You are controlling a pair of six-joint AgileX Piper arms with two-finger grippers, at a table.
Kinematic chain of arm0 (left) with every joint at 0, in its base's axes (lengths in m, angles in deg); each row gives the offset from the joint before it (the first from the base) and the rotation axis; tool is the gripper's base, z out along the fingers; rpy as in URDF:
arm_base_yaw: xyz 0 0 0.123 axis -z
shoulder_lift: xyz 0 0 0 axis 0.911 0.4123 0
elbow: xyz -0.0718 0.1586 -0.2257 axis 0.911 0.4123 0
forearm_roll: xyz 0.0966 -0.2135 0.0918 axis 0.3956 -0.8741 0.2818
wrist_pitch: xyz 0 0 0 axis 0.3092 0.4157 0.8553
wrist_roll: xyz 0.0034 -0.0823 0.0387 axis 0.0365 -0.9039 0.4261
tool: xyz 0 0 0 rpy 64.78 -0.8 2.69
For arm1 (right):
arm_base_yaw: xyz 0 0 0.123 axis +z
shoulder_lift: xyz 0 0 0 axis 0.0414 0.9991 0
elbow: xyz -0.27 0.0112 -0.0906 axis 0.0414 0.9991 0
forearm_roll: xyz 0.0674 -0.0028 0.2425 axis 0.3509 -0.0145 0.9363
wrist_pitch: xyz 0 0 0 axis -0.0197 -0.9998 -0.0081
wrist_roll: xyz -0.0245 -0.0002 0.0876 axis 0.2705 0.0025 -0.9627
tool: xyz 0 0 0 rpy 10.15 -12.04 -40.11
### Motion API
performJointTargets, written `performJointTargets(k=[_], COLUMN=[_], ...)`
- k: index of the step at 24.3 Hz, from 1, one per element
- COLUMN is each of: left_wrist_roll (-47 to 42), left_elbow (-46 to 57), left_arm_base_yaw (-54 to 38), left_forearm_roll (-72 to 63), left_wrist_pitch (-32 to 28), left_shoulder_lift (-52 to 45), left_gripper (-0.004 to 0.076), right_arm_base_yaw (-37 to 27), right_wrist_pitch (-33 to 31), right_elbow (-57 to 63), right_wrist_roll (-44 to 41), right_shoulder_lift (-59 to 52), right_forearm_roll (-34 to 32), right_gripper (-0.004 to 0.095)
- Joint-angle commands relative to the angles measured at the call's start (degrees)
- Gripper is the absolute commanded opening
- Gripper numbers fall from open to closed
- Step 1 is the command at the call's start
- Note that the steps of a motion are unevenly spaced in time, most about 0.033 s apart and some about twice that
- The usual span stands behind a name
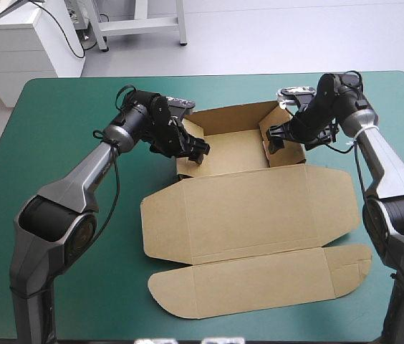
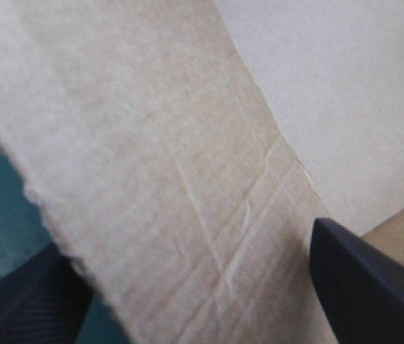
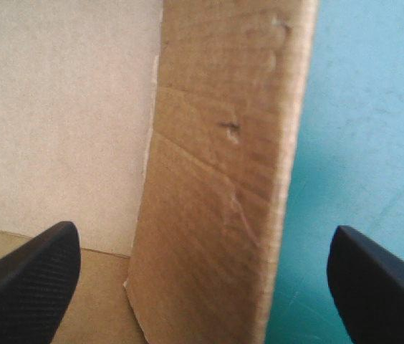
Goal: Fold the box
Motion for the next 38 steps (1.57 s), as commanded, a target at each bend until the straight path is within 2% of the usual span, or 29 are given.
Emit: performJointTargets(k=[1,5,10,11,12,14,17,18,19,25,35,38], left_wrist_roll=[0.2,0.2,0.7,0.7,0.7,0.7,3.8,4.3,6.4,6.4,6.0,3.5], left_elbow=[-1.8,-2.1,-8.1,-8.4,-8.4,-8.4,-8.4,-8.1,-7.0,4.4,44.2,52.7], left_arm_base_yaw=[0.0,-0.7,-1.7,-1.7,-1.7,-1.7,-1.7,-1.7,-1.7,-1.7,-1.7,-1.7], left_forearm_roll=[-1.1,-1.1,4.8,5.8,7.7,10.1,9.2,9.2,9.2,10.1,10.1,10.1], left_wrist_pitch=[-1.1,-1.0,7.4,7.4,7.4,7.4,7.4,7.4,7.4,7.4,7.3,4.9], left_shoulder_lift=[-3.7,-5.5,-11.8,-12.8,-15.7,-20.0,-27.0,-28.7,-31.7,-42.7,-61.6,-65.7], left_gripper=[0.0588,0.0588,0.0580,0.0573,0.0536,0.0411,0.0110,0.0032,-0.0004,-0.0006,-0.0008,-0.0008], right_arm_base_yaw=[0.1,-0.1,-0.2,-0.2,-0.2,-0.2,-0.2,-0.2,-0.2,-0.2,-0.2,-0.2], right_wrist_pitch=[0.5,-0.1,-0.4,-0.4,-0.4,-0.4,-0.4,-0.4,-0.4,-0.3,-0.1,-0.3], right_elbow=[-1.8,-5.0,-11.0,-11.4,-11.4,-11.4,-11.4,-11.4,-11.4,-11.4,-11.4,-11.4], right_wrist_roll=[0.7,0.7,0.7,0.7,1.4,2.3,2.3,2.4,2.4,2.8,3.5,3.7], right_shoulder_lift=[-3.3,-3.3,-4.6,-4.8,-5.4,-5.5,-5.5,-5.5,-5.5,-5.5,-5.4,-5.4], right_forearm_roll=[1.0,0.4,-0.5,-0.5,-0.7,-1.0,-2.4,-2.4,-2.4,-2.5,-2.2,-2.2], right_gripper=[0.0881,0.0880,0.0880,0.0880,0.0876,0.0876,0.0876,0.0876,0.0876,0.0876,0.0876,0.0876])
